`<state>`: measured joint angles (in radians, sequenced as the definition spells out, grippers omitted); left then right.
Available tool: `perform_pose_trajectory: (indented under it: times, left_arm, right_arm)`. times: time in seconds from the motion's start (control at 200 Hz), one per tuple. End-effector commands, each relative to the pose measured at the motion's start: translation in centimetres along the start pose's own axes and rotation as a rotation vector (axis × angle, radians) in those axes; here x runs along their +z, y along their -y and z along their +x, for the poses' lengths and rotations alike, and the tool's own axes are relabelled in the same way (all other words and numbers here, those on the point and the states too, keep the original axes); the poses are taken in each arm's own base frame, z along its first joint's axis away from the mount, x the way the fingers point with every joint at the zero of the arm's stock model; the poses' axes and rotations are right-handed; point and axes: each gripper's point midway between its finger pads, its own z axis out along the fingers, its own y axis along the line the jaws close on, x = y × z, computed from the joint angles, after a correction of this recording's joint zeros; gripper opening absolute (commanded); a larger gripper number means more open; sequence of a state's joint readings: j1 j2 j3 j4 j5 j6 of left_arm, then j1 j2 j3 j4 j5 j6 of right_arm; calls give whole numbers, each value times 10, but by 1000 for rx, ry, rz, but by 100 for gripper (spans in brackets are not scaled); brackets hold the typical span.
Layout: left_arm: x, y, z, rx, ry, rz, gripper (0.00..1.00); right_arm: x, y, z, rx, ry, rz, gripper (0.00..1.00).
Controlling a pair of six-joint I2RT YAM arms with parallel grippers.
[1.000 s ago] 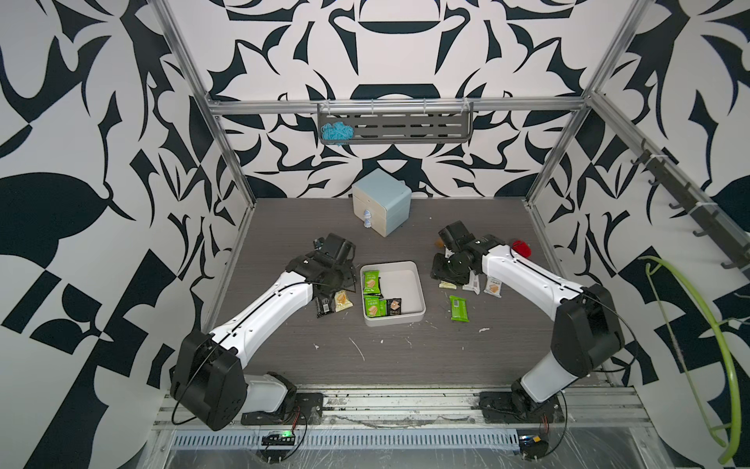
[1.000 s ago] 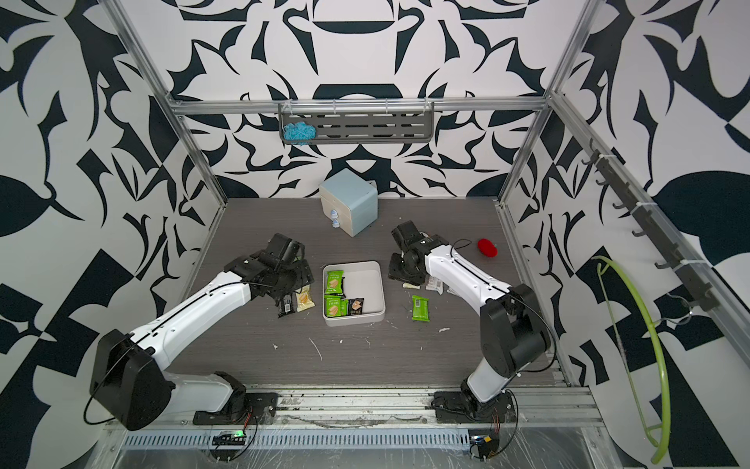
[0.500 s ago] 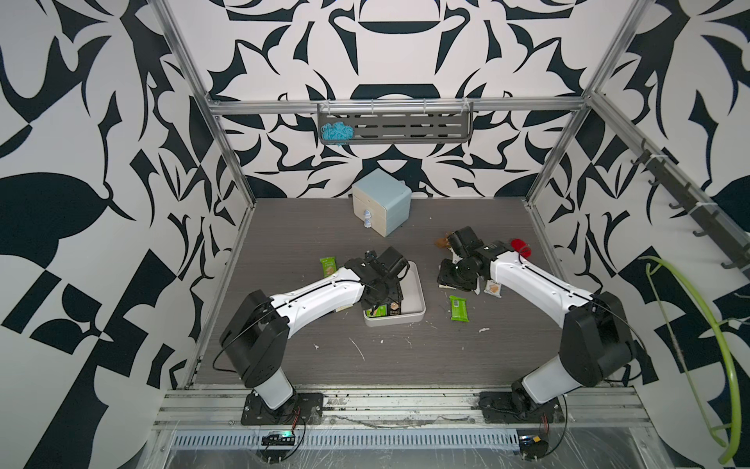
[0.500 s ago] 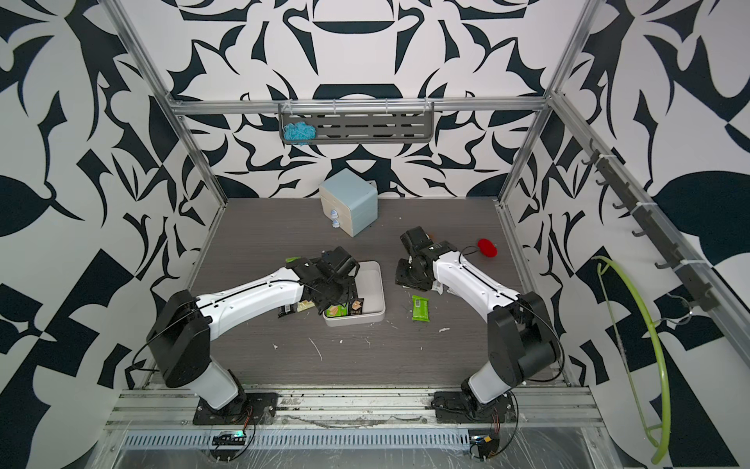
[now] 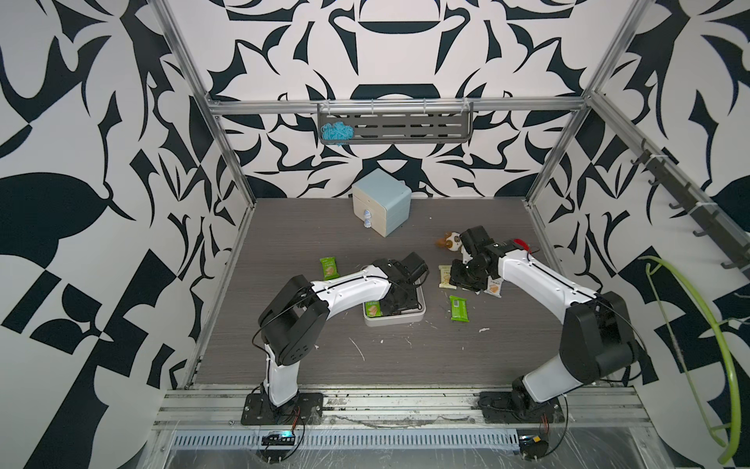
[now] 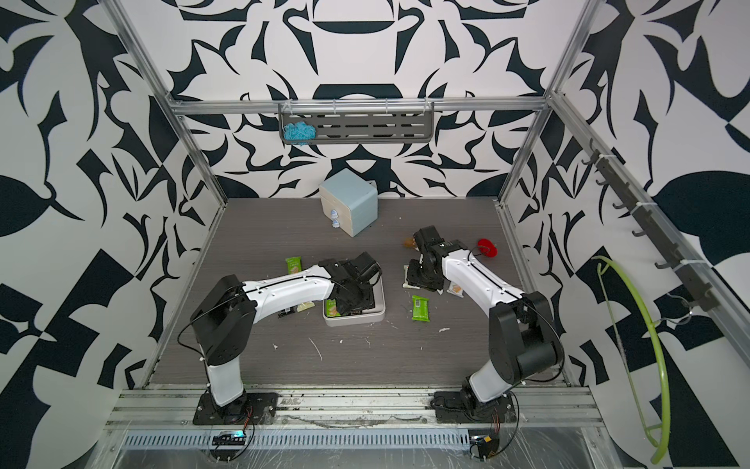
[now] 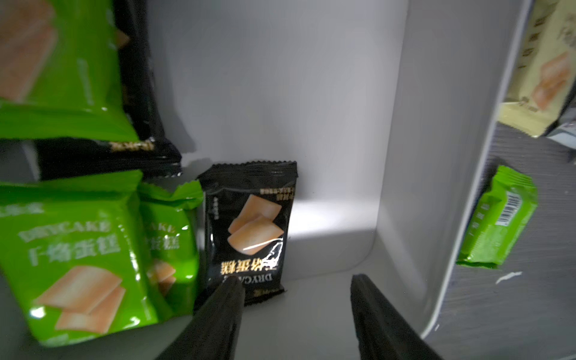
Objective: Take the cookies out of the storage box
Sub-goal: Pick up the cookie from the storage box.
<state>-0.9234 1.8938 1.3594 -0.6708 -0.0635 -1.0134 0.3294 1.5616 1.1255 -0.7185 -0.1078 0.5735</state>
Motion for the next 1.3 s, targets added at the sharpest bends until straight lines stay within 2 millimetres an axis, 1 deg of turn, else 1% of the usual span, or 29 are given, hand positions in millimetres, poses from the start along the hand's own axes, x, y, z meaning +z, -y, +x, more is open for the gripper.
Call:
perform_pose_trajectory:
  times: [0.0, 0.2, 0.41, 0.56, 0.605, 0.695, 0.79, 0.91, 1.04, 1.295]
  left_arm:
    - [11, 3, 5, 21, -37, -3, 62]
    - [26, 2, -4, 34, -50, -15, 62]
    - [32, 6, -23, 41, -38, -12, 63]
    - [31, 6, -43, 33, -21, -11, 63]
    - [28, 4, -46, 37, -15, -18, 64]
    - [17, 8, -53, 62, 6, -20, 66]
    - [10, 4, -54, 55, 16, -40, 70]
    - [8, -5, -52, 47, 17, -71, 72]
    - [15, -12, -48, 68, -5, -112, 72]
    - [29, -18, -44, 87, -32, -140, 73]
  right_arm:
    - [0, 6, 4, -10, -22, 18, 40]
    - [-2, 14, 4, -26, -21, 53, 40]
    - [-4, 19, 4, -29, -16, 70, 40]
    - [-6, 21, 3, -35, -16, 82, 40]
    - [-7, 22, 2, -34, -14, 83, 40]
    - [-7, 21, 1, -38, -13, 83, 40]
    - [-4, 19, 0, -39, -22, 79, 41]
    - [-1, 18, 0, -36, -34, 75, 41]
    - [0, 18, 0, -38, -34, 75, 41]
    - [0, 21, 2, -37, -31, 84, 42]
